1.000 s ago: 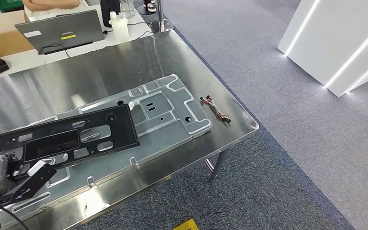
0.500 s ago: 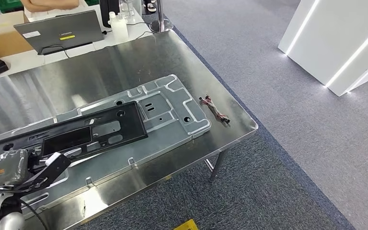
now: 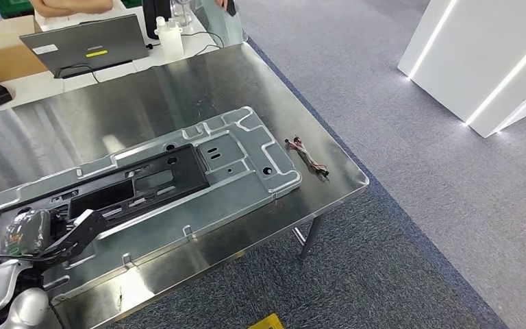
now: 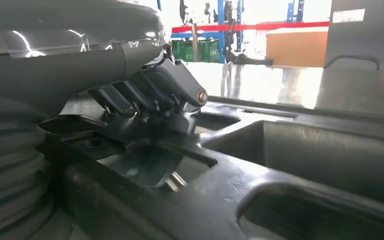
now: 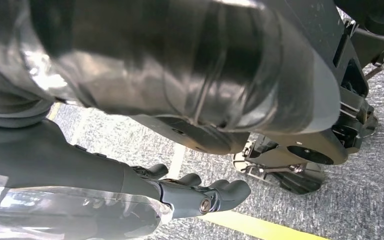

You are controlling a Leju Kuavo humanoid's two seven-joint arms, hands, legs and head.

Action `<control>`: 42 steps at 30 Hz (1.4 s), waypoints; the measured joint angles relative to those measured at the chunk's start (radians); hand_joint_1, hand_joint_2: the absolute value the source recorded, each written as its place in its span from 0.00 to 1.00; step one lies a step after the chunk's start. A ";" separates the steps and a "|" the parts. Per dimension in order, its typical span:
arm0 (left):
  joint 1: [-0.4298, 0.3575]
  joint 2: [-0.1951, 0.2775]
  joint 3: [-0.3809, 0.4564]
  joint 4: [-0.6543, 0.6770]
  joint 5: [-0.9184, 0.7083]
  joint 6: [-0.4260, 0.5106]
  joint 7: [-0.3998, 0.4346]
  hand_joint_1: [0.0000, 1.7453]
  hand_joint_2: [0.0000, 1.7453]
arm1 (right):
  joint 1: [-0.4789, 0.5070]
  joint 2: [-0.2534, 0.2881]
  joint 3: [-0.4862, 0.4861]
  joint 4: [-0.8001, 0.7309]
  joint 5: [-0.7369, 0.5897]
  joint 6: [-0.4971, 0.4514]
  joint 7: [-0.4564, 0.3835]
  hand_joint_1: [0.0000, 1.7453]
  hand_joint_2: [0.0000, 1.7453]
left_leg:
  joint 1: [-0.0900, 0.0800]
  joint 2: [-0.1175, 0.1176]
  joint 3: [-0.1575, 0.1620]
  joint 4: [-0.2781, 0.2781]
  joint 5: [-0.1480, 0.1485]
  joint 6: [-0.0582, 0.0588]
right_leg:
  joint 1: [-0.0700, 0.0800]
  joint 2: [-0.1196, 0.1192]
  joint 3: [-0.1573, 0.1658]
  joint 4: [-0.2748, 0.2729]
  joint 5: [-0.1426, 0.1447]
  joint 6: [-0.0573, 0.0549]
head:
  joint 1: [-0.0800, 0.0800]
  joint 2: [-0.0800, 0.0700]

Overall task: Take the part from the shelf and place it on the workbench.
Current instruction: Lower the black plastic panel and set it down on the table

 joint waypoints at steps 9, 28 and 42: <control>-0.035 -0.005 0.000 0.065 0.033 -0.018 -0.007 0.00 0.00 | 0.000 0.000 0.000 0.000 -0.003 0.002 -0.002 0.00 0.00 | 0.000 0.000 0.004 0.000 0.000 -0.001 | 0.000 -0.001 0.004 0.000 -0.001 0.001 | 0.000 0.000; 0.038 0.083 -0.002 -0.138 0.080 -0.072 -0.026 0.00 0.00 | 0.003 -0.002 0.000 0.000 -0.022 -0.001 -0.015 0.00 0.00 | 0.000 0.000 0.005 0.000 -0.001 -0.001 | 0.000 -0.001 0.005 0.002 -0.002 0.000 | 0.000 0.000; 0.096 0.165 -0.013 -0.348 0.085 -0.073 -0.031 0.00 0.00 | 0.004 -0.003 -0.001 0.000 -0.024 -0.001 -0.020 0.00 0.00 | 0.000 0.000 0.005 0.000 -0.001 -0.001 | 0.000 -0.001 0.004 0.002 -0.002 0.000 | 0.000 0.000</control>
